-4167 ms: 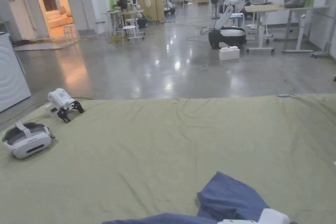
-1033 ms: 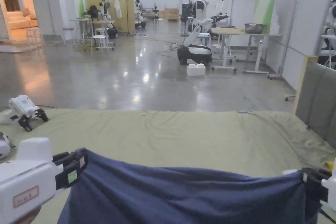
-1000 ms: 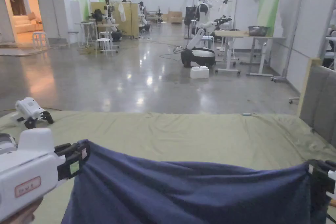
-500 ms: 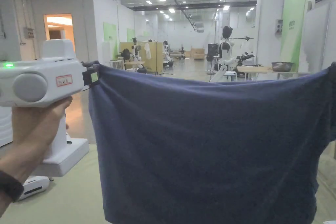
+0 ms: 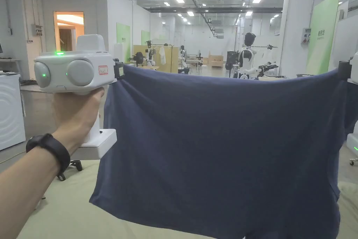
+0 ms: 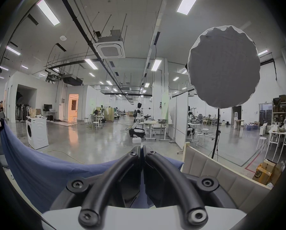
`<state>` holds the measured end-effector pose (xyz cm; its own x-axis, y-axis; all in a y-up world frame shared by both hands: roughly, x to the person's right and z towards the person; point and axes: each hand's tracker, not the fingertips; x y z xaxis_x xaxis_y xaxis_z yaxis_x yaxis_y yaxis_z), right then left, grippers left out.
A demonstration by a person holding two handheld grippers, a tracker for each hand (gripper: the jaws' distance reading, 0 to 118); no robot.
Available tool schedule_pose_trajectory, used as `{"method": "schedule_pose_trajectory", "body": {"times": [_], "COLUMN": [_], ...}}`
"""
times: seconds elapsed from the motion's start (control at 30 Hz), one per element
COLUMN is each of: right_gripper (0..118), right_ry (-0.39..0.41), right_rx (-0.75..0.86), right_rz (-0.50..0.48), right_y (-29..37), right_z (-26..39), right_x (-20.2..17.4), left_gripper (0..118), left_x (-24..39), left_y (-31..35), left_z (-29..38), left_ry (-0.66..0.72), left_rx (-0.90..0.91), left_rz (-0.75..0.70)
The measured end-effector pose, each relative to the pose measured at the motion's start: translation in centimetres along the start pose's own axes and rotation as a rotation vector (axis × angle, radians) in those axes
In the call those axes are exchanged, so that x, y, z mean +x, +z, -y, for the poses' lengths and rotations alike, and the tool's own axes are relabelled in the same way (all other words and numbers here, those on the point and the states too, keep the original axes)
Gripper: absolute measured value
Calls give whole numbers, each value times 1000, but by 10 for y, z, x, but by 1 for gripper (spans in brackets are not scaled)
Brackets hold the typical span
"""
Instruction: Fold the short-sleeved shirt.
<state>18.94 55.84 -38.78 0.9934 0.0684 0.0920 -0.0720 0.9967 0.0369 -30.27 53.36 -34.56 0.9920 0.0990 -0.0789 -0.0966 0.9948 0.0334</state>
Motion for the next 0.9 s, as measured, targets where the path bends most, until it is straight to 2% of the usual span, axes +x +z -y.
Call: {"method": "schedule_pose_trajectory", "body": {"times": [0.3,0.4,0.6,0.7,0.73,0.83,0.9], "right_gripper": [0,0,0,0,0,0,0], "right_ry": [-8,-11,-13,-47,-18,-27,-55], "right_rx": [-23,-82,-238,-286,-304,-313,-376], "right_rz": [16,1,-44,-81,-90,-103,-155], "right_y": [-38,-42,-27,4,21,83,121], "right_z": [31,72,182,227,238,276,307], "right_x": [-5,-9,-16,-8,-5,12,32], "left_gripper": [1,1,1,1,1,1,1], "left_x": [2,2,-6,-16,-20,-32,-41], "left_y": [-43,-54,-46,-25,-11,49,96], "left_z": [40,91,205,254,268,305,331], "left_ry": [-50,-85,-3,38,60,66,38], "left_rx": [-57,-158,-331,-389,-396,-412,-470], "left_rz": [1,16,48,68,81,107,150]}}
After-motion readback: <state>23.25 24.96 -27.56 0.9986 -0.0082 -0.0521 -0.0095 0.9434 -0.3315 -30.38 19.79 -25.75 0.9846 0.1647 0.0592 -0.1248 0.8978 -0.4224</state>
